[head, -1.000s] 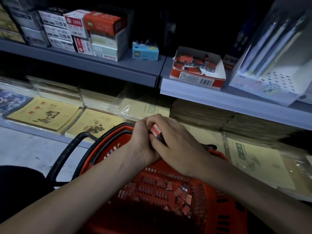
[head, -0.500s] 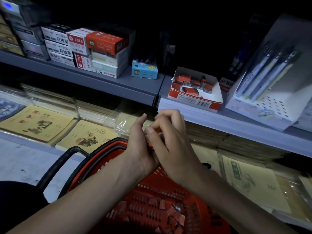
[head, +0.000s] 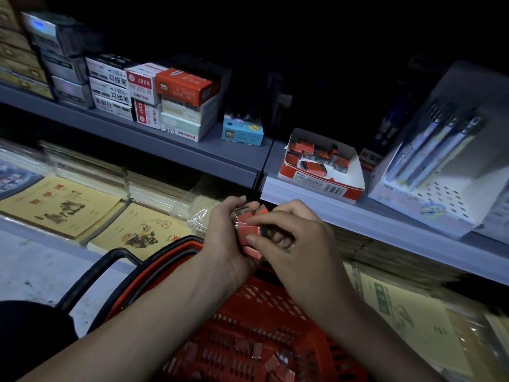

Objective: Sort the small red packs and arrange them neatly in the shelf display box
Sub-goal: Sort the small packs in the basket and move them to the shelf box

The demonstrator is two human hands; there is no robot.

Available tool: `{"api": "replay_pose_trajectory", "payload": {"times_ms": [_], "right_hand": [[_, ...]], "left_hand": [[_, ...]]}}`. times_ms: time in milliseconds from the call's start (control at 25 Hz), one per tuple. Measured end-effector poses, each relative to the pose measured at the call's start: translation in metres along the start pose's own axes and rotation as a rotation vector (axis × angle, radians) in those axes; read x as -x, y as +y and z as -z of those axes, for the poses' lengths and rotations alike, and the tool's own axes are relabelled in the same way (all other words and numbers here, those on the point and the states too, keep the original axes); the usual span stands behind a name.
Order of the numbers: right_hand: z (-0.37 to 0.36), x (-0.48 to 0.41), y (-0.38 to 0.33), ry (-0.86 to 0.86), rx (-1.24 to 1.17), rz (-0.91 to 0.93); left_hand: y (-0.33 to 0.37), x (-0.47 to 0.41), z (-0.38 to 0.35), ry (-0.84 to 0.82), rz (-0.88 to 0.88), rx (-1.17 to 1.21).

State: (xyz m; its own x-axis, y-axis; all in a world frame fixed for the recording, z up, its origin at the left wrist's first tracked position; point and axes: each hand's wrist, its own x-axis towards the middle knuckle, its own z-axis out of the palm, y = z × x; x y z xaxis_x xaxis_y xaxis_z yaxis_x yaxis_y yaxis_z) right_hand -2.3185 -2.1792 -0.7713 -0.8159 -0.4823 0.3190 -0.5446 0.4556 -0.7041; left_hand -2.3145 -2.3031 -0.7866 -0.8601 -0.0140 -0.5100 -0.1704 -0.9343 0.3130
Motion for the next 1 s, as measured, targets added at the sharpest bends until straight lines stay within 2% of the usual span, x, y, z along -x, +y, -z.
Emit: {"api": "replay_pose_trajectory", "payload": {"times_ms": [240, 400, 480, 640, 760, 840, 920, 1000], "right_hand": [[0.006, -0.005, -0.007, 0.065, -0.069, 0.025], [0.022, -0.017, -0.021, 0.192, -0.314, -0.074], [0.039, -0.037, -0.019, 0.301, -0.328, -0.112], [0.072, -0.089, 0.006, 0.416, 0.093, -0.068], [0.08, -0.113, 0.029, 0.362, 0.389, -0.024], [0.079, -0.12, 0.039, 0.253, 0.573, -0.011], [0.078, -0.123, 0.04, 0.146, 0.63, -0.044], [0.079, -0.122, 0.032, 0.179, 0.585, -0.051]], "left_hand": [[0.009, 0.007, -0.008, -0.055, 0.006, -0.023], [0.012, 0.008, -0.01, 0.019, 0.027, 0.021], [0.014, 0.009, -0.01, 0.029, 0.043, 0.053], [0.013, 0.015, -0.015, 0.002, 0.061, -0.005], [0.012, 0.017, -0.017, -0.087, 0.121, -0.049], [0.014, 0.014, -0.017, -0.121, 0.13, -0.049], [0.015, 0.009, -0.016, -0.11, 0.099, -0.057], [0.017, 0.006, -0.014, -0.093, 0.074, -0.062]]}}
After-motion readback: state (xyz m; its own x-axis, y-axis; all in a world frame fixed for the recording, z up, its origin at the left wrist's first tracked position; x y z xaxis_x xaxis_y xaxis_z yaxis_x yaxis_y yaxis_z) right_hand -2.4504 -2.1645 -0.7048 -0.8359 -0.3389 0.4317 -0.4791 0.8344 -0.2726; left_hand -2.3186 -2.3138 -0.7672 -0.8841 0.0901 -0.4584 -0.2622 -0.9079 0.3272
